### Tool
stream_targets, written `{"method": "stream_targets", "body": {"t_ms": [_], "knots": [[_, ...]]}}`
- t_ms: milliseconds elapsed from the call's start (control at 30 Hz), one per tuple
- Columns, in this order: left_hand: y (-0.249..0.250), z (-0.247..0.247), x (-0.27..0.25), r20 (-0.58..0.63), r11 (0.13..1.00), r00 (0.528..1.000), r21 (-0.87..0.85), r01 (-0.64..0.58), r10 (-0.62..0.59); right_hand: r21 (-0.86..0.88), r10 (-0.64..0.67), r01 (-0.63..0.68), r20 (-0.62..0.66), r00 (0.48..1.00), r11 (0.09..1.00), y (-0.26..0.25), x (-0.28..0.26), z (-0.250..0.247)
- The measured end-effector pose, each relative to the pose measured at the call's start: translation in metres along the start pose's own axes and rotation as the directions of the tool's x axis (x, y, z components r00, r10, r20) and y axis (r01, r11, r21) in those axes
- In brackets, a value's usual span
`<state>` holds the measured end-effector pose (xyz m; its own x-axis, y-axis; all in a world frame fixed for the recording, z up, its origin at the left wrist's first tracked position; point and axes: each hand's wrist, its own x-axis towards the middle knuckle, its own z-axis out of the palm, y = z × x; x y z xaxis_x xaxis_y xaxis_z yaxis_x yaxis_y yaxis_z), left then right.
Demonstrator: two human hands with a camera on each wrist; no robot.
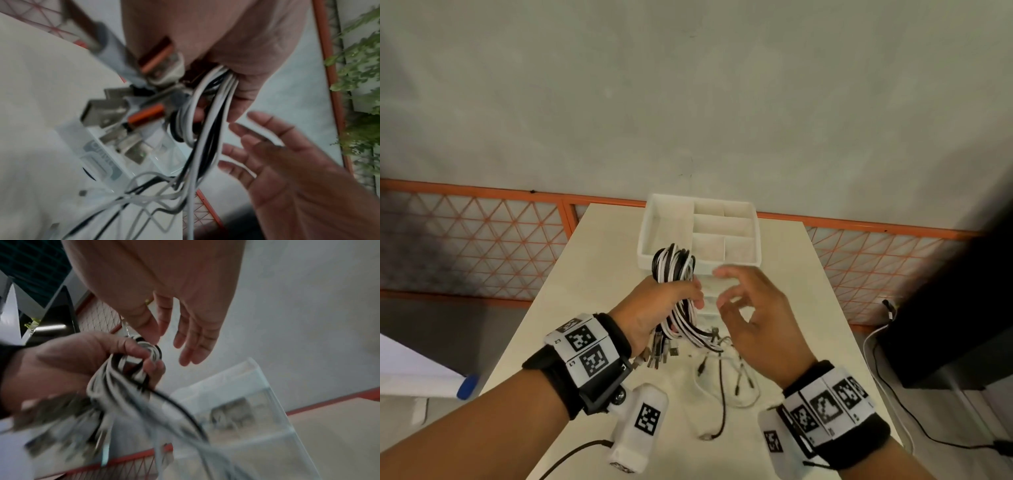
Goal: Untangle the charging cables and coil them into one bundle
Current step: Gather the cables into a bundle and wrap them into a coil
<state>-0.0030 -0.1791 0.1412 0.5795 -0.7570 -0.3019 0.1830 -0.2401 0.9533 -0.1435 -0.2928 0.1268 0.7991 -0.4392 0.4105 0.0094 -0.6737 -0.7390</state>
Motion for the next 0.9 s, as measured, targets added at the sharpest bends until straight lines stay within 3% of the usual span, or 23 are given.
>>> {"method": "stream_targets", "body": {"t_ms": [200, 433, 533, 667, 733, 800, 867, 900], "knots": [[0.001, 0.014, -0.006, 0.129, 0.980, 0.991, 0.189, -0.056, 0.032, -0.169, -0.158, 0.187, 0.171, 0.973, 0.968, -0.019, 0.029, -0.007], [-0.005, 0.011, -0.012, 0.186, 0.964, 0.974, 0.210, -0.164, 0.125, -0.040, -0.027, 0.029, 0.043, 0.999, 0.999, -0.016, 0.033, -0.004], [-0.003, 0.009, -0.012, 0.180, 0.946, 0.970, 0.252, -0.204, 0.161, -0.058, -0.051, 0.052, 0.011, 0.999, 0.997, -0.016, 0.031, 0.001], [-0.002, 0.010, -0.012, 0.173, 0.953, 0.975, 0.244, -0.181, 0.141, -0.165, -0.142, 0.150, 0.062, 0.988, 0.975, -0.017, 0.033, 0.001], [0.001, 0.012, -0.012, 0.177, 0.970, 0.979, 0.201, -0.137, 0.101, -0.151, -0.076, 0.081, 0.035, 0.996, 0.985, -0.017, 0.035, -0.001], [0.006, 0.014, -0.012, 0.154, 0.984, 0.985, 0.144, -0.107, 0.084, -0.049, 0.084, -0.083, 0.013, 0.996, 0.995, -0.018, 0.036, -0.003], [0.010, 0.014, -0.009, 0.119, 0.987, 0.986, 0.100, -0.125, 0.113, 0.174, 0.233, -0.243, 0.080, 0.969, 0.954, -0.020, 0.035, -0.002], [0.012, 0.013, -0.007, 0.091, 0.988, 0.987, 0.071, -0.137, 0.131, 0.333, 0.287, -0.320, 0.145, 0.947, 0.887, -0.021, 0.034, -0.001]]}}
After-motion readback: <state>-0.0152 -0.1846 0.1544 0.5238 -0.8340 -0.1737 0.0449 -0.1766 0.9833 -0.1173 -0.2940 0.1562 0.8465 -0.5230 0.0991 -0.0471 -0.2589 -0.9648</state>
